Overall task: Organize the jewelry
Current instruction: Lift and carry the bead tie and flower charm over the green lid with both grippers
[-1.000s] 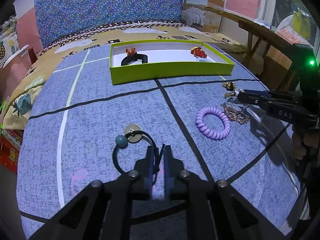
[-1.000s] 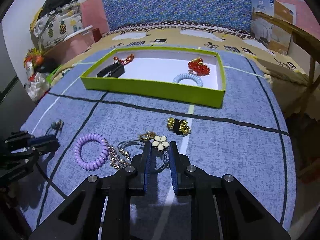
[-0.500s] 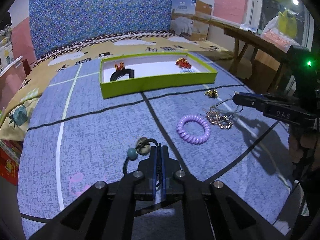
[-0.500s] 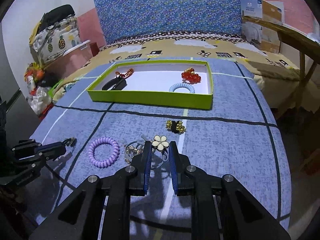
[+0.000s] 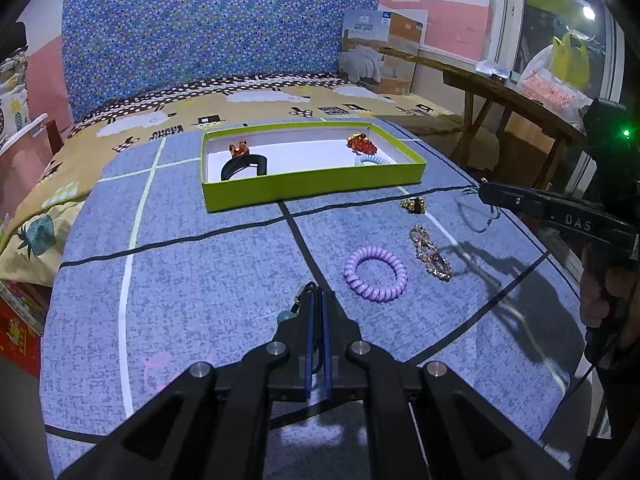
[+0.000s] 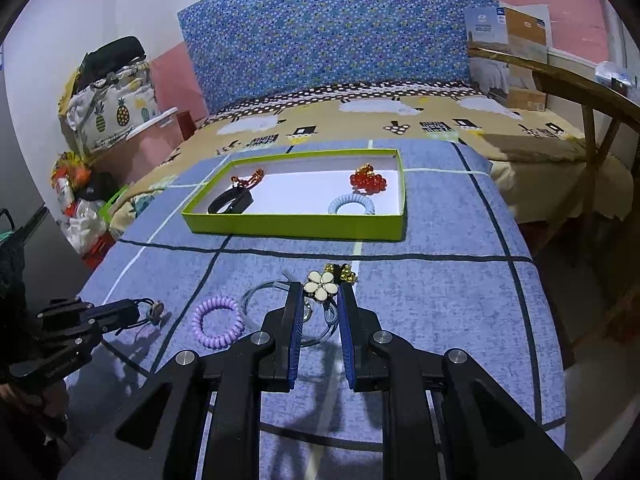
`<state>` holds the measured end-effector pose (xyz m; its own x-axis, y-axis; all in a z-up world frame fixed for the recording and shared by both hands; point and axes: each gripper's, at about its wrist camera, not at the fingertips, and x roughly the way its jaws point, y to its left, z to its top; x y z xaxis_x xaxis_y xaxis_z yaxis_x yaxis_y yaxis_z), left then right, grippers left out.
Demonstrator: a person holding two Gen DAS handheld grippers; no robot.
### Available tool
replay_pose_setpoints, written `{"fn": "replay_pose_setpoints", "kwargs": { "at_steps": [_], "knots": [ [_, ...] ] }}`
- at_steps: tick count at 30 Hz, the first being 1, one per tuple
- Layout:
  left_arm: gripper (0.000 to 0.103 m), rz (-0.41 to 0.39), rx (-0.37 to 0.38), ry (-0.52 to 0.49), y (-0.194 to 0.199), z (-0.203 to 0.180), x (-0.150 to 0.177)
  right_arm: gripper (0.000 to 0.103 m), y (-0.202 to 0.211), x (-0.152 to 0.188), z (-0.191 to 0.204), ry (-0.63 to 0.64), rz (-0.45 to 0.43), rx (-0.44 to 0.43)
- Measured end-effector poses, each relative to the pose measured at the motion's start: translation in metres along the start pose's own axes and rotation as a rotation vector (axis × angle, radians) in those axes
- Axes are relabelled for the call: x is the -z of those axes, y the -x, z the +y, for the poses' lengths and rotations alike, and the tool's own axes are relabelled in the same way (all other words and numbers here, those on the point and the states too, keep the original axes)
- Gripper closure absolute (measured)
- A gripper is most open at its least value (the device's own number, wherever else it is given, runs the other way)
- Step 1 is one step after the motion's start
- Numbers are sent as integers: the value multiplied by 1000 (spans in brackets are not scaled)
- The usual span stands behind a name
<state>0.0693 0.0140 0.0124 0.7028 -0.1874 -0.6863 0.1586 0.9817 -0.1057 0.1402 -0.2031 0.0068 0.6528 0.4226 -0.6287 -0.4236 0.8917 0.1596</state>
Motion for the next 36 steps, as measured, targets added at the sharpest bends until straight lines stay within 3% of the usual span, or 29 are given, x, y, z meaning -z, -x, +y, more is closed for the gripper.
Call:
{"fn": "replay_pose_setpoints", "kwargs": {
  "at_steps": [16, 26, 36],
  "knots": [
    [99, -62, 21, -13, 7, -1, -22, 86, 4, -9, 1, -1, -15, -2],
    [99, -123, 86, 7, 5, 12, -55, 86, -5, -26, -1, 13, -18, -7],
    [99, -147, 83, -12, -14, 19, -95, 86, -33, -55, -8, 26, -14, -6]
  ]
}}
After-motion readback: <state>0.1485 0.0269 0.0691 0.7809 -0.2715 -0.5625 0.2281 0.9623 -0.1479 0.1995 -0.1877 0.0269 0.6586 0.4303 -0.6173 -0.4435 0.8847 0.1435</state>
